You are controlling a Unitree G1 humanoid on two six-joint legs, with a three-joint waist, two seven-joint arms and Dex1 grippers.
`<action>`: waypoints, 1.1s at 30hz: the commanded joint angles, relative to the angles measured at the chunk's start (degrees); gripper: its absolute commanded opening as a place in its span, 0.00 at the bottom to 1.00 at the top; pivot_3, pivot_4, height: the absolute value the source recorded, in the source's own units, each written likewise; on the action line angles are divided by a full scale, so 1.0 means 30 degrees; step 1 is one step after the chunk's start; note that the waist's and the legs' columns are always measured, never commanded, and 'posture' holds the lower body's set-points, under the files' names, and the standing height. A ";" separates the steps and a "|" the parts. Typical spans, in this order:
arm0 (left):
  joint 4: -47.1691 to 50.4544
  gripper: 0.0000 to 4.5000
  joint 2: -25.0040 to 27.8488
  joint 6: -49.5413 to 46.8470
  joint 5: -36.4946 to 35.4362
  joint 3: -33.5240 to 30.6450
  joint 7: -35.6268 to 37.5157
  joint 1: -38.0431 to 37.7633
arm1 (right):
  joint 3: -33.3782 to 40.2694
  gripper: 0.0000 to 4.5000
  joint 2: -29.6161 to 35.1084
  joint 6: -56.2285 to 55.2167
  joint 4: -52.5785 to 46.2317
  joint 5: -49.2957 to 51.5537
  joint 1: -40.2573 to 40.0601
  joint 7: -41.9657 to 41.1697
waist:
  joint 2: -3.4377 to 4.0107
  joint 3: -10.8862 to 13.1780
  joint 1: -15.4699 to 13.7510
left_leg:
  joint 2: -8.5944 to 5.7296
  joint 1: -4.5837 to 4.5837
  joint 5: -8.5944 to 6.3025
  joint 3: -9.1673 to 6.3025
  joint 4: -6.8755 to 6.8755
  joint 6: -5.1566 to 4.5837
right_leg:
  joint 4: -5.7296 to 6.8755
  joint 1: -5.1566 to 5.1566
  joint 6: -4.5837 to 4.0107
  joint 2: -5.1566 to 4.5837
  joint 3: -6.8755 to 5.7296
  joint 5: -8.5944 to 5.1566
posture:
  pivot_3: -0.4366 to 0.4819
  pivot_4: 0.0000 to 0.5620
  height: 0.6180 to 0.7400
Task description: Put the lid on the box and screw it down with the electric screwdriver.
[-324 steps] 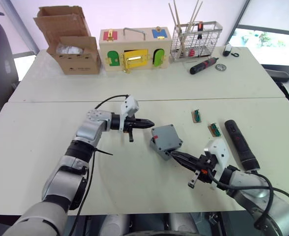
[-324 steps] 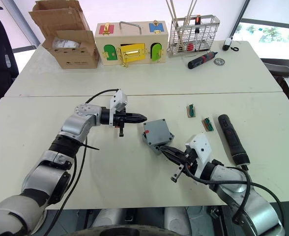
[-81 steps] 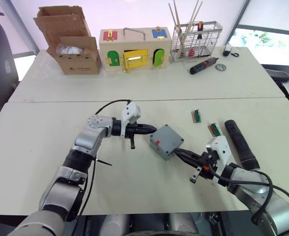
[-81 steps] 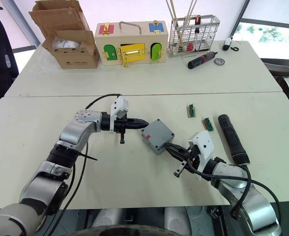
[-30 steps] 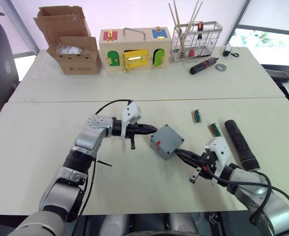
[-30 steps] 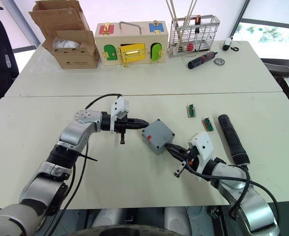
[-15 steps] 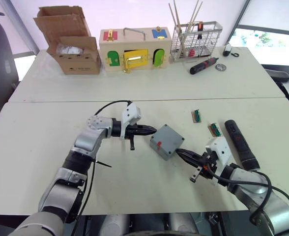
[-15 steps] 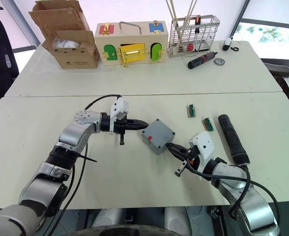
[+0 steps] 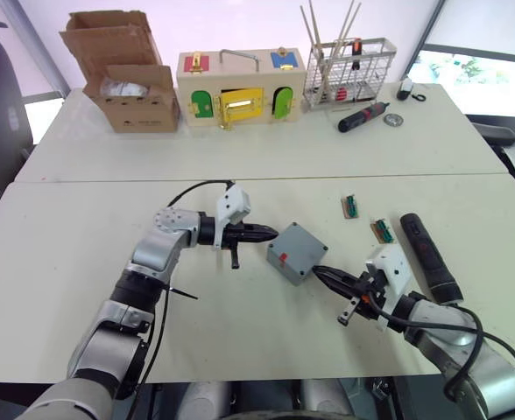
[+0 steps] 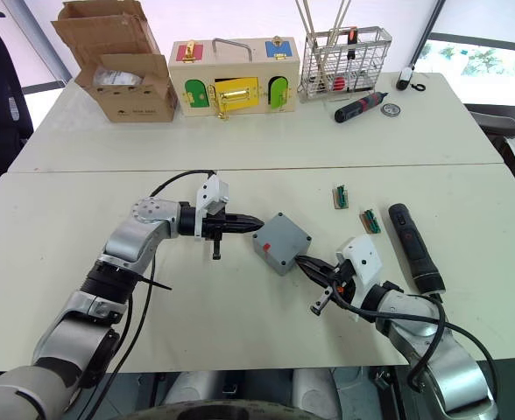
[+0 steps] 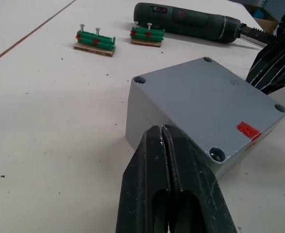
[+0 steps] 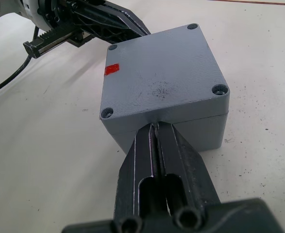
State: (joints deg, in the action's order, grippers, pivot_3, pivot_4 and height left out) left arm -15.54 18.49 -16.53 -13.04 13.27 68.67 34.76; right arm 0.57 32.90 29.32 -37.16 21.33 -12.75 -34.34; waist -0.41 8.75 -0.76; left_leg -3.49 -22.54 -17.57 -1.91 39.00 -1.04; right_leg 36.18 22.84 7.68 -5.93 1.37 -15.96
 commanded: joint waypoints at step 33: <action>-0.4505 0.00 -0.0388 0.3306 0.1431 0.0389 0.0455 0.1562 | -0.0973 0.01 0.0295 -0.0814 0.0405 -0.0793 -0.0788 -0.0312 | -0.0001 0.0000 0.0009 | -0.0001 -0.0001 -0.0026 0.0001 0.0000 -0.0045 | 0.0000 0.0000 0.0000 0.0005 -0.0006 0.0000 | 0.48 0.27 0.98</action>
State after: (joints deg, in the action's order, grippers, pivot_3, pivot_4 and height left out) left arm -31.62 17.71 -7.00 -9.13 13.45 69.05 40.01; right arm -2.07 34.10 28.43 -35.91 19.73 -15.33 -35.35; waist -0.42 8.75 -0.73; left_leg -3.49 -22.54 -17.65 -1.91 39.00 -1.18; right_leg 36.18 22.84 7.68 -5.92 1.36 -15.96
